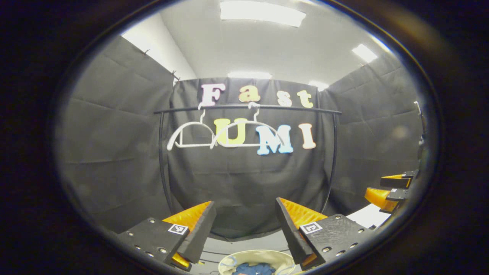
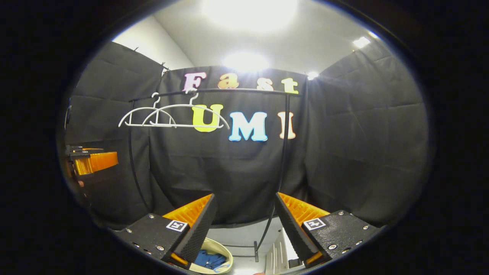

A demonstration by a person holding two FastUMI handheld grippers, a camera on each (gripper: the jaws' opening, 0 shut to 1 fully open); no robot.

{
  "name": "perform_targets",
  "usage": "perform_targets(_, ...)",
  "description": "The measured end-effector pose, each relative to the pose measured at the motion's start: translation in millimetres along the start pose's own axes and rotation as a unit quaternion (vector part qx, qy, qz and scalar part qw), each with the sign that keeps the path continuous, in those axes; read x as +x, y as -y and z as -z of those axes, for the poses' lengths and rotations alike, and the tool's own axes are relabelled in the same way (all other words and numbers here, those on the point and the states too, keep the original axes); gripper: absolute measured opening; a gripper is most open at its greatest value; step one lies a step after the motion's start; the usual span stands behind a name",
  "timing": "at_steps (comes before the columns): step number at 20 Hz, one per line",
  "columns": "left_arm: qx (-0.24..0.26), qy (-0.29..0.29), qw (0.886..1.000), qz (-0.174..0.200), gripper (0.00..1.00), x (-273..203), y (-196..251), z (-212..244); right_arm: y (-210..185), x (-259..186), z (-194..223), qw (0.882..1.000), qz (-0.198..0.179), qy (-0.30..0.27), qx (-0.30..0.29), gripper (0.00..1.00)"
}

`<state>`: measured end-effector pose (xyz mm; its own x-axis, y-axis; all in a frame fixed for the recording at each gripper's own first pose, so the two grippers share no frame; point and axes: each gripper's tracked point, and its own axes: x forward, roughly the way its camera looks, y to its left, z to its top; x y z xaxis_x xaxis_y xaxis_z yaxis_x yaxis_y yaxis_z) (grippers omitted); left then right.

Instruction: Grasp the clothes on the hanger with both hands and then place them into the laundry hamper below.

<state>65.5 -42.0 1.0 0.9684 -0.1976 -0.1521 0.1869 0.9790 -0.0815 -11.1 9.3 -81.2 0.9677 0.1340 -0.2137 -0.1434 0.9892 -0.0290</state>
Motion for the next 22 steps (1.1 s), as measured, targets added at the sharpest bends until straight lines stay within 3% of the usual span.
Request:
perform_targets(8,0.003,0.042,0.998,-0.043,0.89,-57,-1,-49,28,-41,-36,0.999,0.014,0.045,0.01,0.94)
perform_targets(14,0.022,0.052,0.996,-0.07,0.89,-90,-12,-59,27,-55,-46,0.998,0.01,0.058,0.019,0.92)
perform_targets(22,0.02,0.044,0.996,-0.078,0.89,-104,-16,-53,30,-66,-52,0.998,0.01,0.062,0.031,0.94)
